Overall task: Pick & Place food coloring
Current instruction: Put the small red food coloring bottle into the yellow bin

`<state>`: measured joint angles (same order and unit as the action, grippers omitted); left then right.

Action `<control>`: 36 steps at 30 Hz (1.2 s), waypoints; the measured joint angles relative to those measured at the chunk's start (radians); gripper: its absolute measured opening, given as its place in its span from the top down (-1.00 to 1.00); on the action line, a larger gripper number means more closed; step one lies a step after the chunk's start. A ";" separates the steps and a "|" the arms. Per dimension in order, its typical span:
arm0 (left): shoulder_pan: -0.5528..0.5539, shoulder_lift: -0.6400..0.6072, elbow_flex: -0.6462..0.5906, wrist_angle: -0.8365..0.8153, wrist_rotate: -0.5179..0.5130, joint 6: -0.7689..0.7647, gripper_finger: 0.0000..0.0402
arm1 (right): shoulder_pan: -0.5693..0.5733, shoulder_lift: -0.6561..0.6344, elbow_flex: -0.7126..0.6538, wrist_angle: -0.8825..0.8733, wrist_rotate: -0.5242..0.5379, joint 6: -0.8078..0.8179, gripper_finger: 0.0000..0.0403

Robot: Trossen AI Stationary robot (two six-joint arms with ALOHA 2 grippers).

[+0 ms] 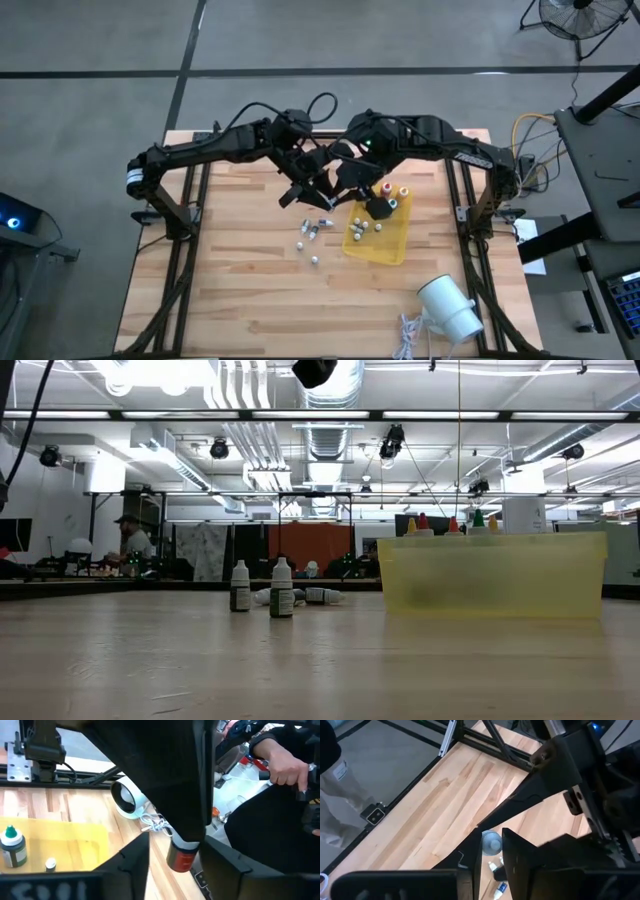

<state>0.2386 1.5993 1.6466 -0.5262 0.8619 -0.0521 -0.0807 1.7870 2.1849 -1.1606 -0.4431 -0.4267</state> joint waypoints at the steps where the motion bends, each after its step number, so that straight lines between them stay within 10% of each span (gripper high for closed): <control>1: 0.000 0.000 0.000 -0.001 -0.002 0.000 0.25 | 0.000 0.000 0.000 0.000 0.000 0.000 0.72; 36: 0.087 0.000 0.000 -0.208 -0.011 0.094 0.05 | 0.019 -0.028 -0.128 -0.360 0.061 0.187 0.72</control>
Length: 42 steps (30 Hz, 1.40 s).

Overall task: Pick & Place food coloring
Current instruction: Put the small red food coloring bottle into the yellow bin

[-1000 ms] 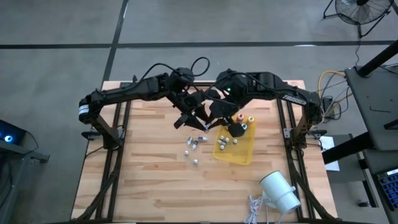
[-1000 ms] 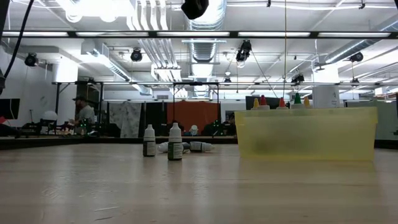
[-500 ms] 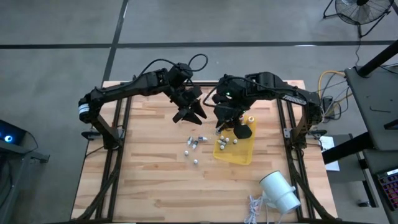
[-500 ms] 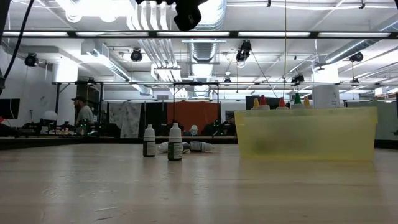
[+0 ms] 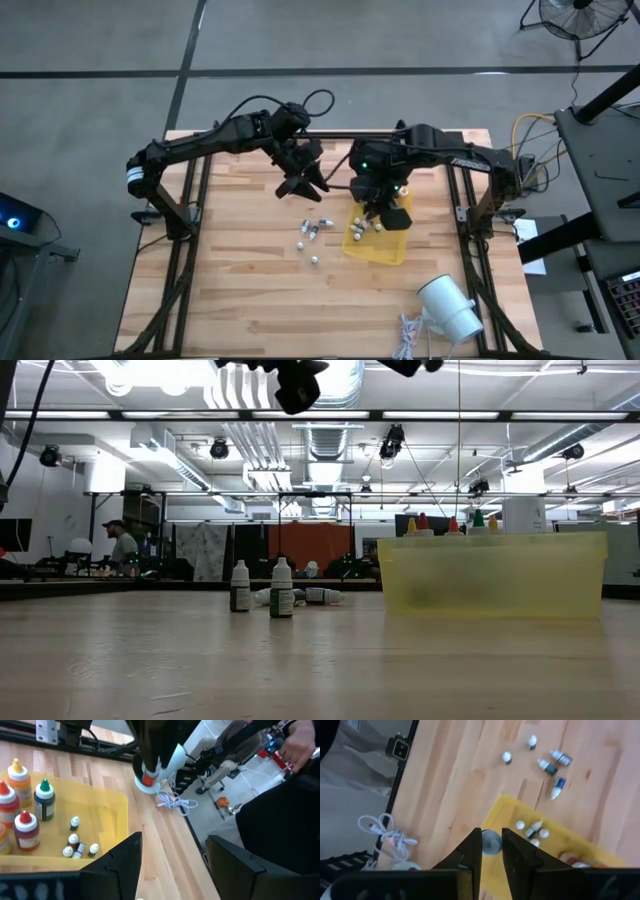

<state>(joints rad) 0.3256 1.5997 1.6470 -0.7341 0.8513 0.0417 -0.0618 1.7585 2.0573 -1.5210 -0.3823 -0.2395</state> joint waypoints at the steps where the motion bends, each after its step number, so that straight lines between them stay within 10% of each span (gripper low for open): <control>1: 0.001 0.000 0.000 -0.012 0.000 0.010 0.05 | 0.006 -0.008 -0.015 -0.001 0.000 0.005 0.72; 29: 0.016 -0.002 0.000 -0.037 -0.202 0.084 0.05 | 0.056 -0.493 -0.809 0.499 0.204 0.540 0.72; 42: 0.023 -0.003 0.000 -0.036 -0.273 0.061 0.05 | 0.133 -0.525 -1.050 0.634 0.428 0.629 0.72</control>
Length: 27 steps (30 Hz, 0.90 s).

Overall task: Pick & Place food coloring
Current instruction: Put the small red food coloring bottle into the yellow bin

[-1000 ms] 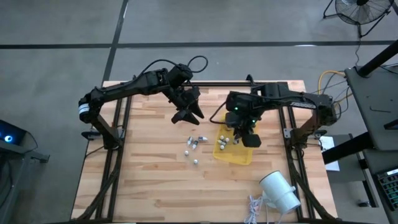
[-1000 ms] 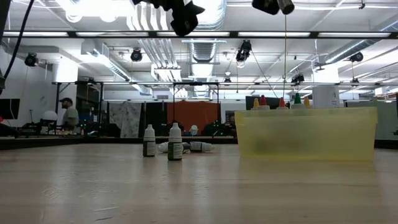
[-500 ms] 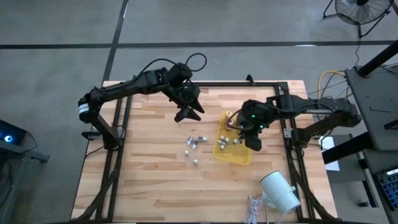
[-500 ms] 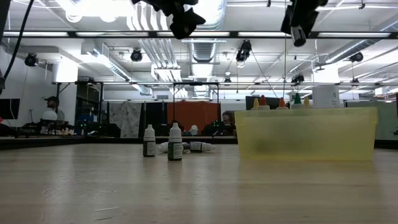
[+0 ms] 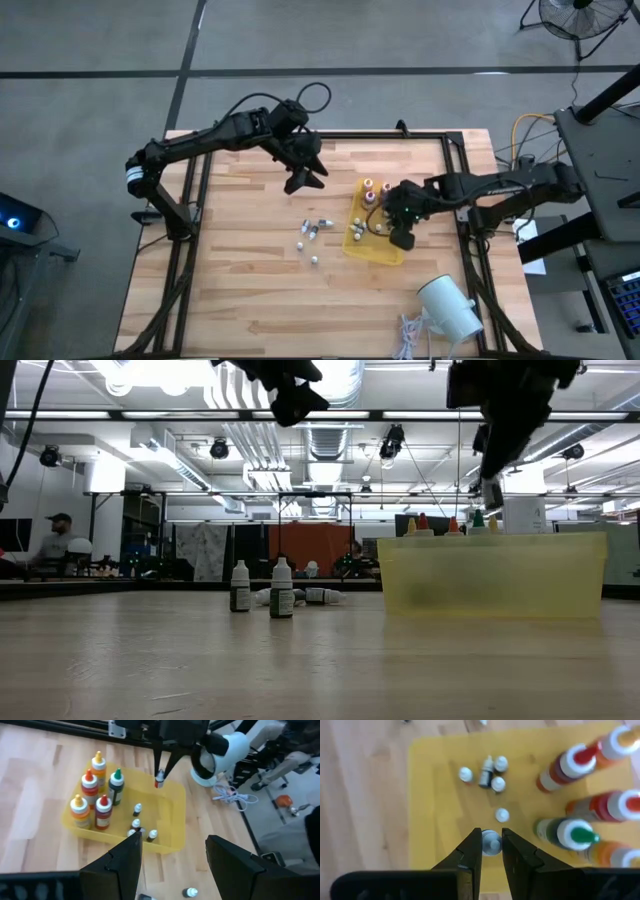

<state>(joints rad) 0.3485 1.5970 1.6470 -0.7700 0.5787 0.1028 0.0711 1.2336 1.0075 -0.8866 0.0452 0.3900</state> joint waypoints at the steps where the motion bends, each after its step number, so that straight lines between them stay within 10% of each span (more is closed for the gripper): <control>1: 0.000 0.000 0.000 0.000 -0.010 -0.001 0.05 | 0.007 -0.003 -0.019 0.009 0.017 0.018 0.72; 27: 0.004 0.000 0.000 0.000 -0.055 -0.017 0.05 | 0.141 -0.010 -0.231 0.148 0.248 0.318 0.72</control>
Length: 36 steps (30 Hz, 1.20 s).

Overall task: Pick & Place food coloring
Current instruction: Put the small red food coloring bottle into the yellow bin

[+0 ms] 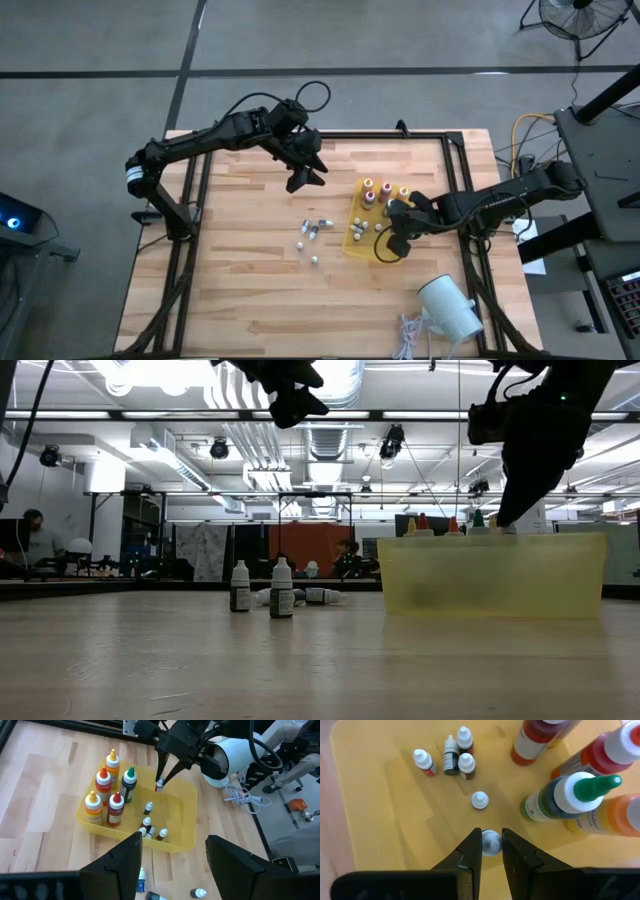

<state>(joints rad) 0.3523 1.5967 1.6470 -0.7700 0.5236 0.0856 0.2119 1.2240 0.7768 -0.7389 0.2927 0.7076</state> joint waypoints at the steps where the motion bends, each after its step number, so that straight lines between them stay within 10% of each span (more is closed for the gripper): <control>1: 0.000 0.000 0.000 0.000 0.000 0.000 0.05 | 0.000 0.000 -0.002 -0.001 0.004 0.001 0.72; 36: 0.000 0.000 0.000 0.030 0.002 0.011 0.05 | -0.001 0.051 -0.165 0.220 0.070 0.019 0.72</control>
<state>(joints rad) 0.3523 1.5967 1.6470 -0.7402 0.5255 0.0971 0.2111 1.2748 0.6122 -0.5191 0.3630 0.7269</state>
